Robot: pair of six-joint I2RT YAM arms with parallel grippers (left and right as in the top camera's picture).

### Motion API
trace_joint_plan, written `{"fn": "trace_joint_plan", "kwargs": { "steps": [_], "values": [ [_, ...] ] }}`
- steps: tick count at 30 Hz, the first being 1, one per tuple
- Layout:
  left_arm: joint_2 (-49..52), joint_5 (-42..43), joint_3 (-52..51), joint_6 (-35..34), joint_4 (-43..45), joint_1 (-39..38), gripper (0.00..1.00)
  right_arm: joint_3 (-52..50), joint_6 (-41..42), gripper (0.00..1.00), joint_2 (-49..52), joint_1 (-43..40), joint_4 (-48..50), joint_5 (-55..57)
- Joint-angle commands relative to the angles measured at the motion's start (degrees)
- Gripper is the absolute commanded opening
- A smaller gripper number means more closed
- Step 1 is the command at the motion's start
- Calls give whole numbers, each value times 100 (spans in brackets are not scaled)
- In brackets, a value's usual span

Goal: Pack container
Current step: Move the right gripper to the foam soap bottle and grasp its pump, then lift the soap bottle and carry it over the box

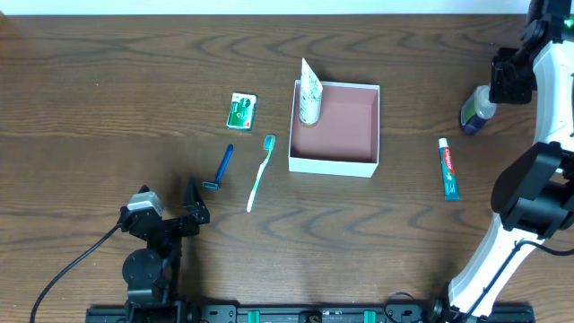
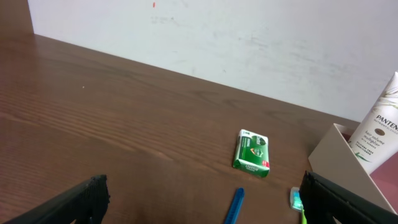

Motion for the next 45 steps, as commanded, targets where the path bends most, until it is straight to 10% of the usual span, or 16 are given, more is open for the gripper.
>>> {"fn": "trace_joint_plan", "kwargs": {
  "steps": [1, 30, 45],
  "values": [
    [-31, 20, -166, 35, -103, 24, 98, -13, -155, 43, 57, -48, 7, 44],
    [-31, 20, -166, 35, -103, 24, 98, 63, -844, 17, -310, -48, 140, -278],
    [-31, 20, -166, 35, -103, 24, 98, 173, -2599, 15, -1714, 323, 354, -754]
  ]
}}
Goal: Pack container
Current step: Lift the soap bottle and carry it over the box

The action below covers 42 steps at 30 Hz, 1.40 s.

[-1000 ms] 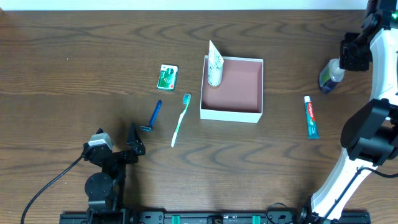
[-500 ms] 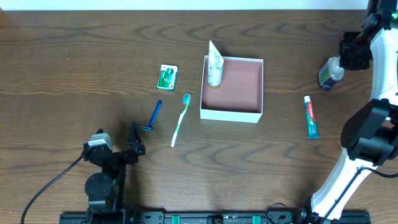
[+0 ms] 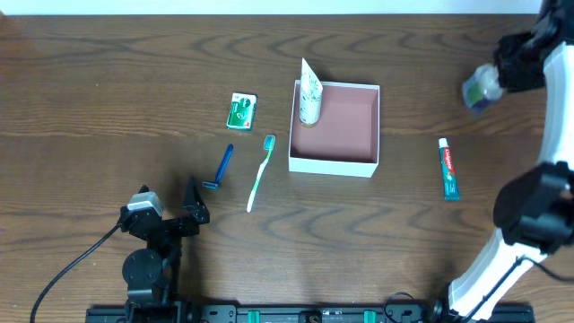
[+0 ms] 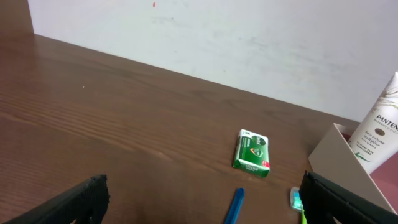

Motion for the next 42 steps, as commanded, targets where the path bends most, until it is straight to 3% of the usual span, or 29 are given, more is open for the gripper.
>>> {"fn": "trace_joint_plan", "kwargs": {
  "steps": [1, 8, 13, 28, 42],
  "values": [
    [-31, 20, -166, 35, -101, 24, 98, 173, -793, 16, -1054, 319, 63, -236],
    [-31, 20, -166, 35, -101, 24, 98, 173, -1182, 19, -1963, 1235, 42, -232],
    [-31, 20, -166, 35, -101, 24, 98, 170, -1272, 21, -2092, 1969, -24, 17],
    [-31, 20, -166, 35, -98, 24, 98, 157, -940, 22, -1384, 3274, -20, 461],
    [-31, 20, -166, 35, -101, 24, 98, 157, -396, 22, -588, 3517, -55, 411]
  ]
}}
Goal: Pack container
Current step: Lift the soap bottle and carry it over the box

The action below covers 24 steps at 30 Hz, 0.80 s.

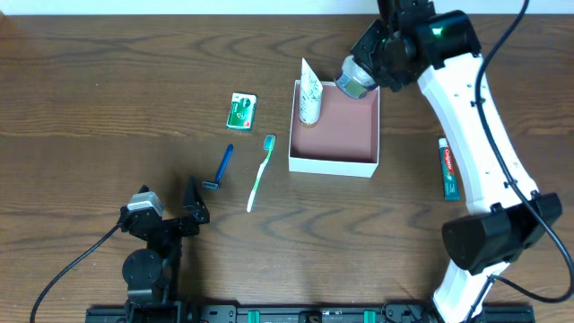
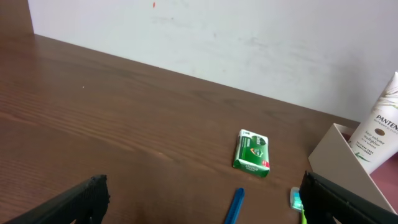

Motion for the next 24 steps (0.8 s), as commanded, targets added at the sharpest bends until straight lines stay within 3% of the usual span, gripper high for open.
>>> {"fn": "trace_joint_plan", "kwargs": {
  "steps": [1, 14, 24],
  "values": [
    [-31, 20, -166, 33, -101, 24, 98, 103, 245, 22, -33, 151, 31, 85],
    [-31, 20, -166, 33, -101, 24, 98, 103, 986, 24, 55, 444, -50, 138],
    [-31, 20, -166, 33, -101, 24, 98, 103, 1049, 24, 363, 457, -72, 240]
  ]
}}
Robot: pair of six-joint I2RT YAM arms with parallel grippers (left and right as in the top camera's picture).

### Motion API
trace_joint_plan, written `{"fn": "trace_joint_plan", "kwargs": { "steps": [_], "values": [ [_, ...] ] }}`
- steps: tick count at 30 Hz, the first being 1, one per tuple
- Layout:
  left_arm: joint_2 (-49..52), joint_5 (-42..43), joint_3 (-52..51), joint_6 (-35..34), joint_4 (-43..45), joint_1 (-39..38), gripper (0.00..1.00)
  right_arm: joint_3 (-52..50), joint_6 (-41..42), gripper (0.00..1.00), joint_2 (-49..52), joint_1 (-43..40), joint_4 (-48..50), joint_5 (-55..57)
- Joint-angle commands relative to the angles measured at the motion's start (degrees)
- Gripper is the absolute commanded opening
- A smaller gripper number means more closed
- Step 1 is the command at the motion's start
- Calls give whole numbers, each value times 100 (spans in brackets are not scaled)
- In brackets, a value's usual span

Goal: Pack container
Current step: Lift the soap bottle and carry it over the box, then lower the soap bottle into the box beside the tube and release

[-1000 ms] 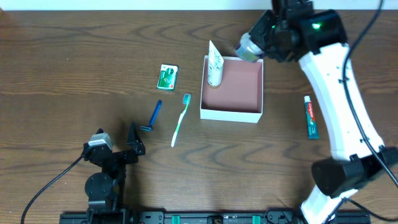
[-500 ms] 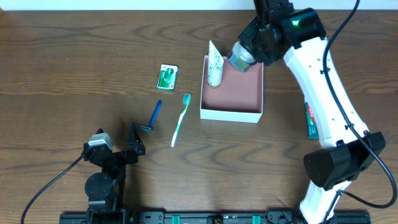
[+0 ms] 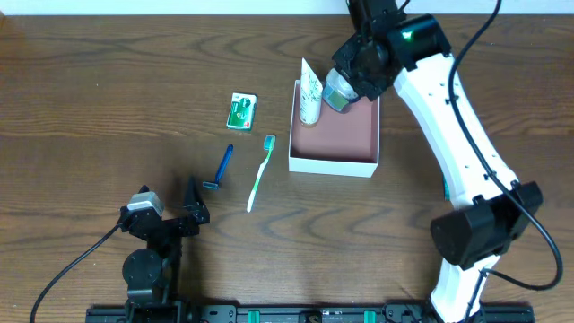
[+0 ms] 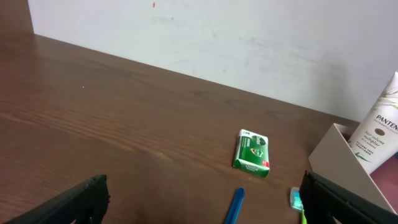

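Observation:
A white box (image 3: 333, 165) with a pinkish floor stands mid-table. A white Pantene tube (image 3: 309, 94) leans in its far left corner and also shows in the left wrist view (image 4: 378, 130). My right gripper (image 3: 348, 79) is shut on a small rounded bottle (image 3: 337, 91) over the box's far left part, beside the tube. My left gripper (image 3: 190, 212) rests open near the front edge, nothing between its fingers (image 4: 87, 198). On the table lie a green packet (image 3: 241, 110), a blue razor (image 3: 220, 167) and a toothbrush (image 3: 260, 170).
The right arm (image 3: 457, 117) reaches across the table's right side and hides most of a toothpaste tube lying there. A white wall (image 4: 217, 37) runs along the table's far edge. The left arm's cable (image 3: 72, 260) trails toward the front left.
My right gripper has moved a little left and toward the front with the bottle, from the box's far edge to beside the Pantene tube. The left arm has not moved.
My right gripper was at the bottle standing on the far right of the table. Then it held the bottle higher up at the right edge. Later the bottle was at the box's far edge, and now it is over the box's far left part.

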Motion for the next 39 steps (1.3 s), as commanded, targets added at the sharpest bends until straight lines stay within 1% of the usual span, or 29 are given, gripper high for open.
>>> {"fn": "trace_joint_plan", "kwargs": {
  "steps": [1, 24, 39],
  "values": [
    [-31, 20, -166, 33, -101, 24, 98, 103, 120, 24, 79, 57, 31, 144],
    [-31, 20, -166, 33, -101, 24, 98, 103, 157, 26, 686, 57, 50, 273],
    [-31, 20, -166, 33, -101, 24, 98, 103, 157, 32, 706, 57, 120, 308]
  ]
}}
